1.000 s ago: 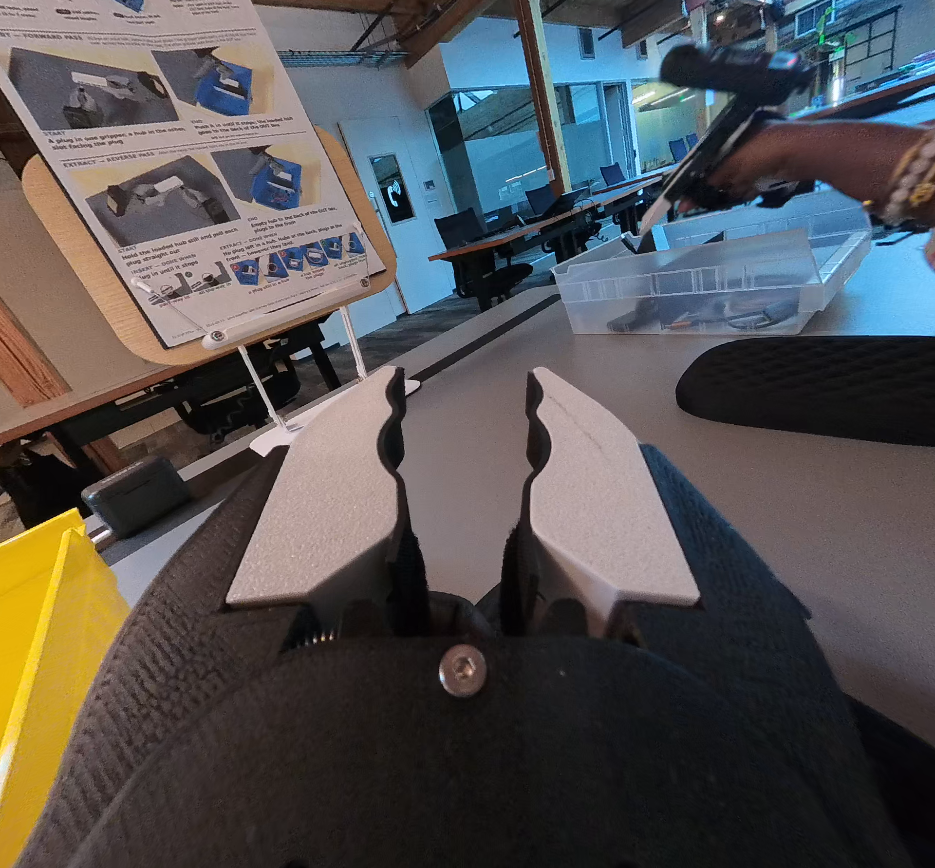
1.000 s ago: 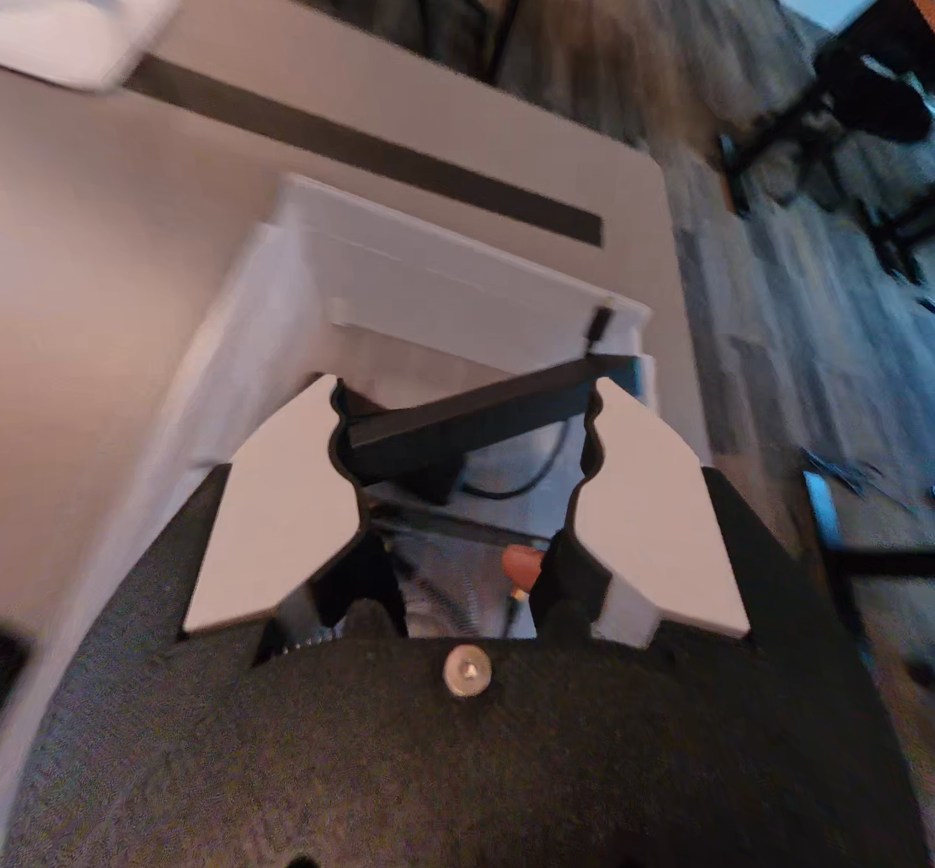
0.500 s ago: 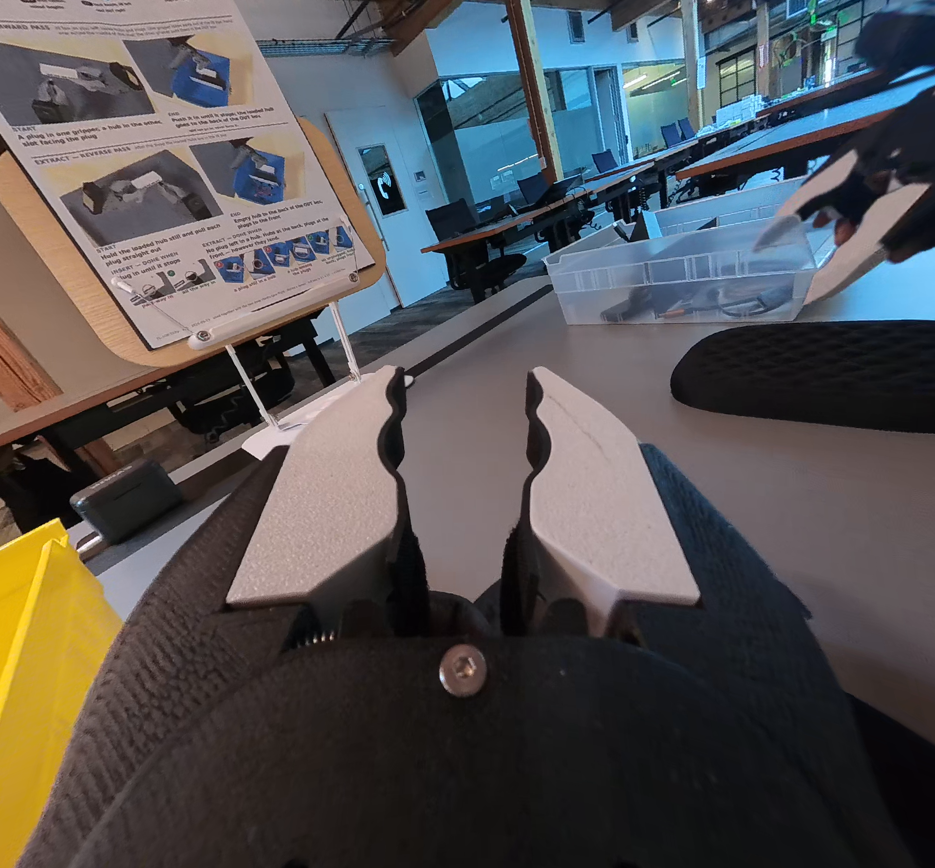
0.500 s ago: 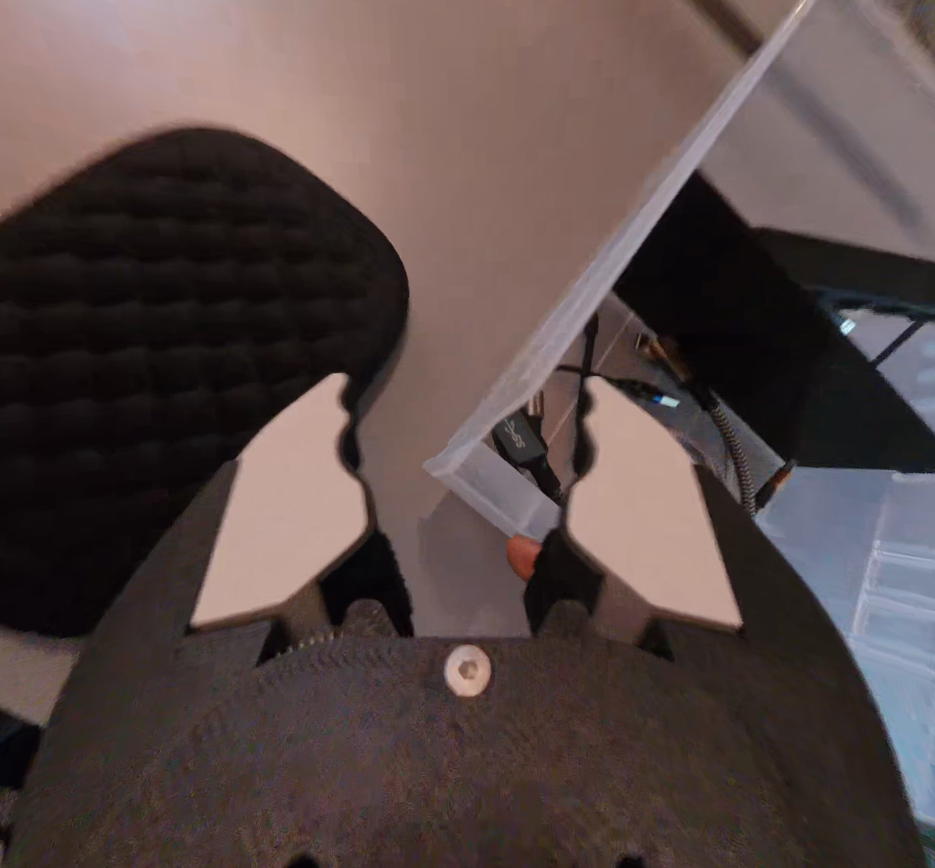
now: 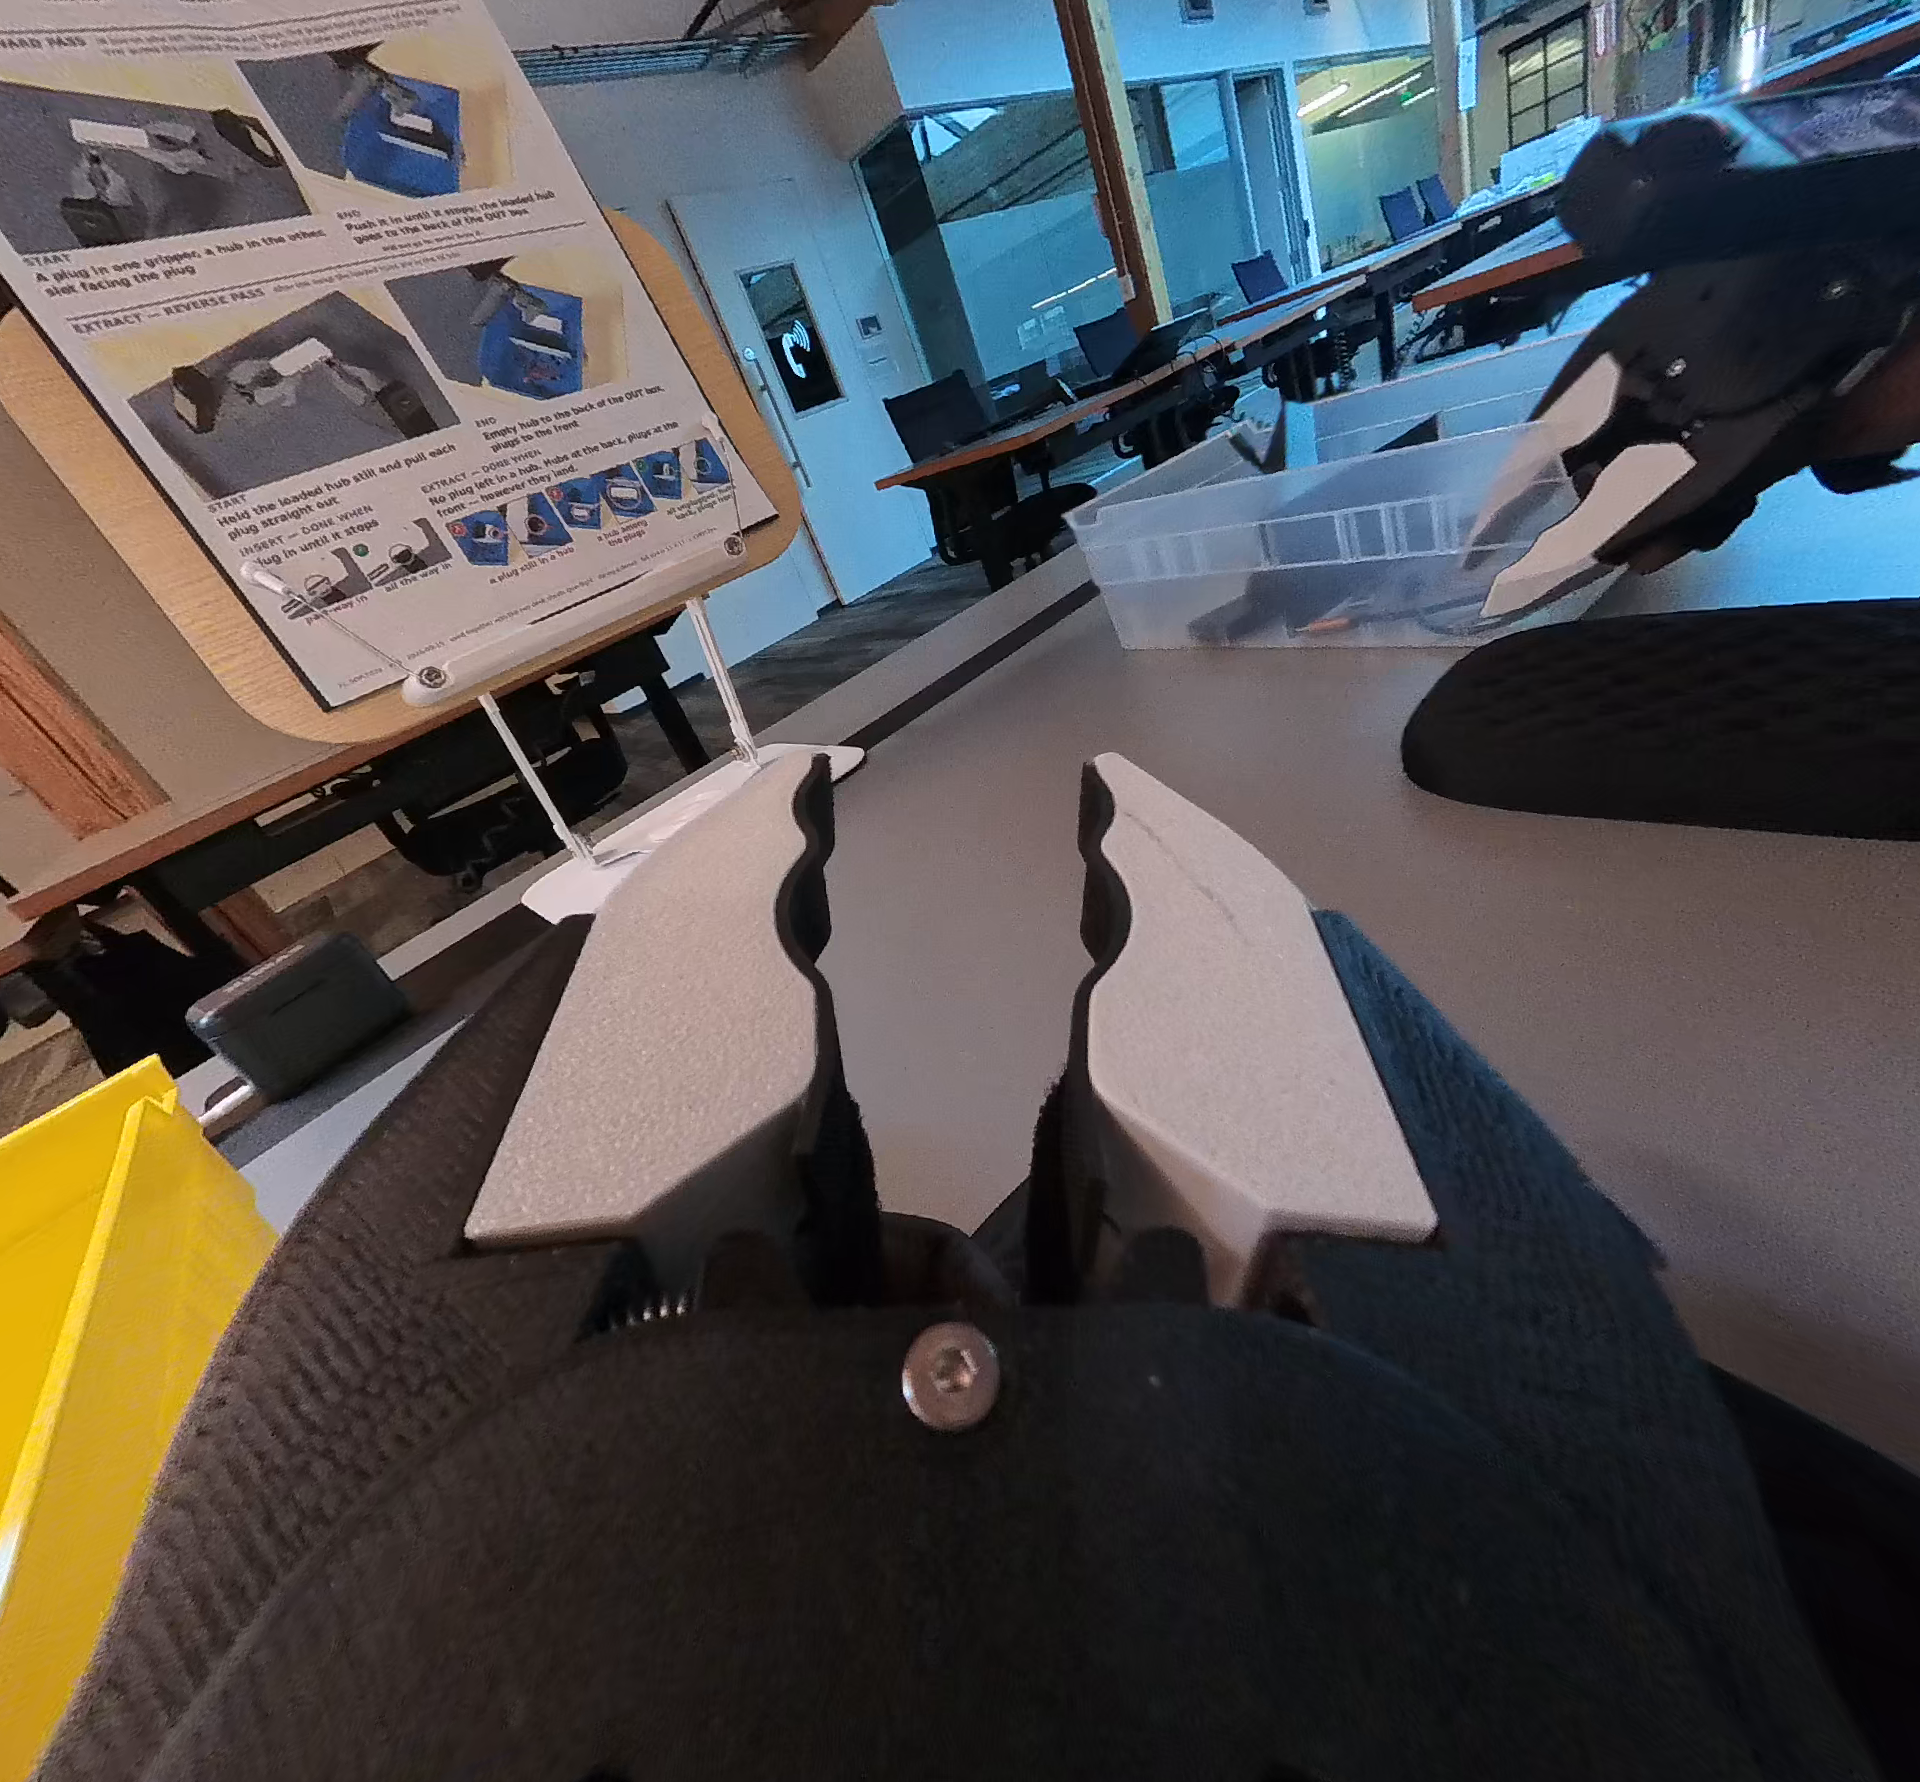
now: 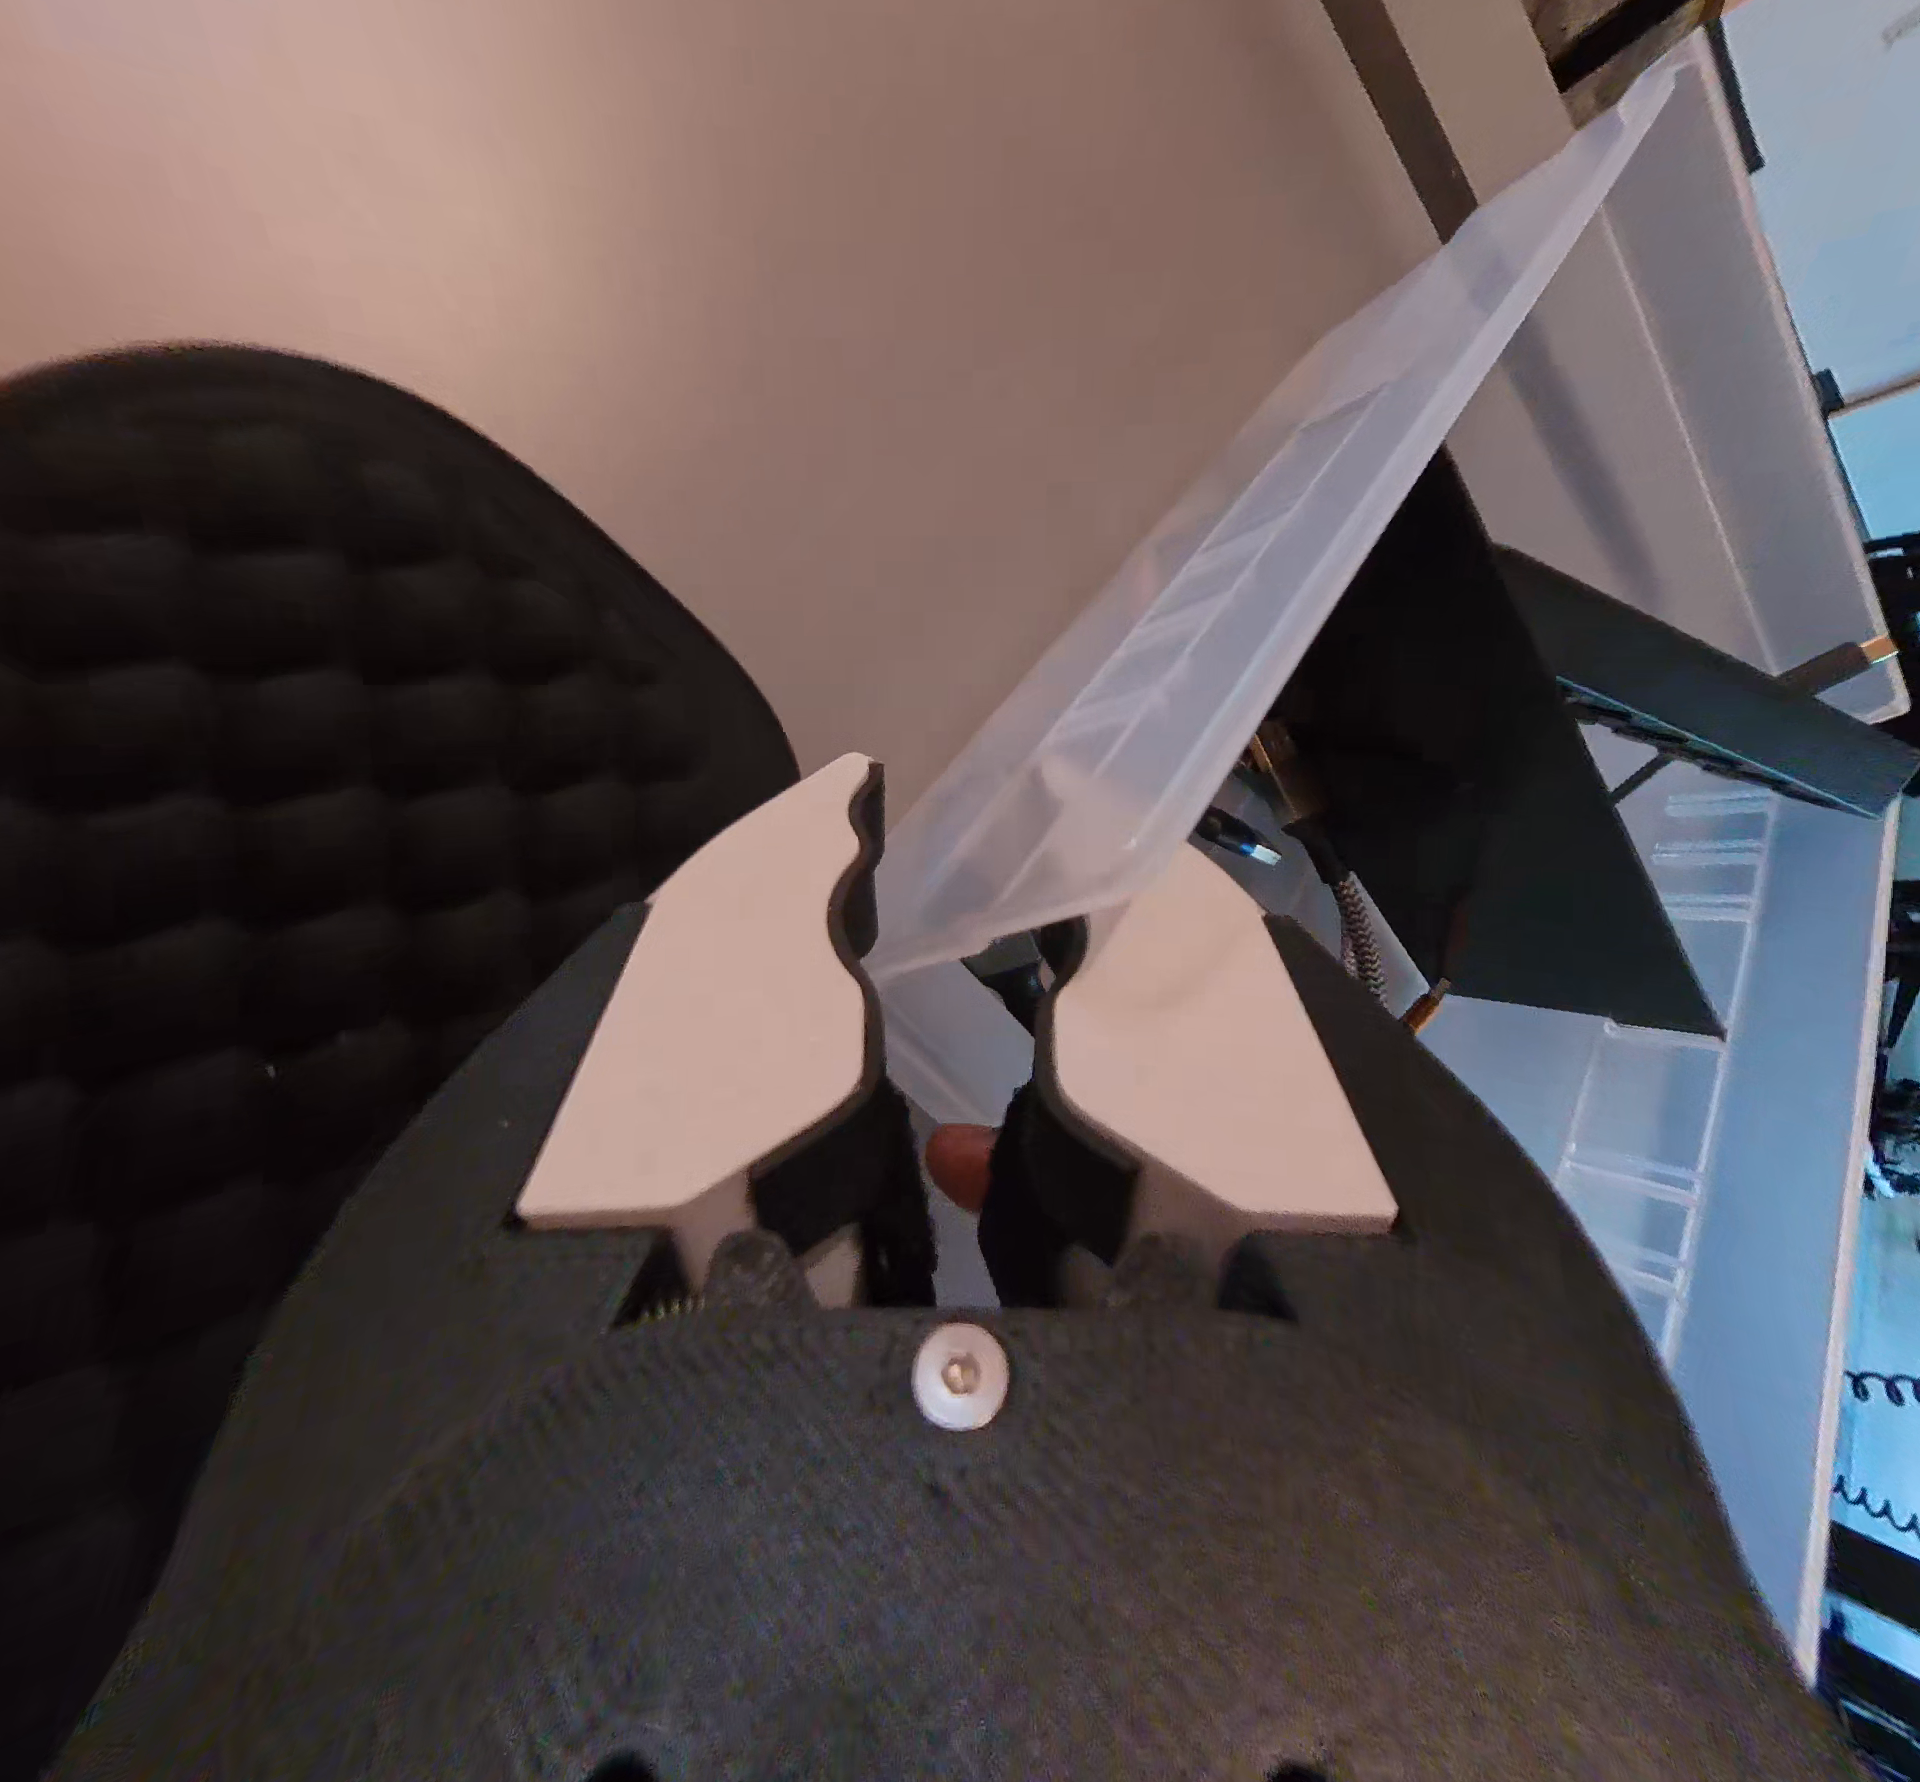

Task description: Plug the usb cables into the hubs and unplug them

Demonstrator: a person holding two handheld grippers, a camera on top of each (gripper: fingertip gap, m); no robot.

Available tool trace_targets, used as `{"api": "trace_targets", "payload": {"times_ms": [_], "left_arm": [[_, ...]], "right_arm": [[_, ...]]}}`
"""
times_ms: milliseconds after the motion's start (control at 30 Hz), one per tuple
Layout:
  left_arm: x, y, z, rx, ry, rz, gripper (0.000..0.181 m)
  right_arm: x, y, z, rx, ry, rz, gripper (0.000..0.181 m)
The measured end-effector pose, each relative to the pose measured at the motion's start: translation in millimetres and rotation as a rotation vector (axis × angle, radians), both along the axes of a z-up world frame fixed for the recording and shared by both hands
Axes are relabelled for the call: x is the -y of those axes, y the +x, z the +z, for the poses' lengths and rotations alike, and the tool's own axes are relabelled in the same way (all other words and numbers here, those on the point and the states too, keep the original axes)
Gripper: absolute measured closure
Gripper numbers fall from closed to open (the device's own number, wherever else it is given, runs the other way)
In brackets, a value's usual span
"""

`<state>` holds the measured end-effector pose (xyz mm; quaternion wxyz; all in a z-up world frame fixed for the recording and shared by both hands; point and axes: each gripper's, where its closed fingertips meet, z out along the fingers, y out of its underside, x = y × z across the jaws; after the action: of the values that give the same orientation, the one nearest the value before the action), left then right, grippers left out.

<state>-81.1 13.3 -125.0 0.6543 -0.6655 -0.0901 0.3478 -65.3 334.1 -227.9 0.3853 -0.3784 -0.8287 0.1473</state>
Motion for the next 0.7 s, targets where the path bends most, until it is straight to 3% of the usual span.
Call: {"api": "trace_targets", "payload": {"times_ms": [400,700], "left_arm": [[-0.4,0.2,-1.9,-0.007,-0.028,0.005,0.136],[-1.4,1.3,-1.9,-0.013,-0.035,0.001,0.136]], "right_arm": [[75.6,-47.0,0.3,-0.012,0.053,0.139,0.154],[158.5,-45.9,0.9,-0.021,0.052,0.279,0.154]]}}
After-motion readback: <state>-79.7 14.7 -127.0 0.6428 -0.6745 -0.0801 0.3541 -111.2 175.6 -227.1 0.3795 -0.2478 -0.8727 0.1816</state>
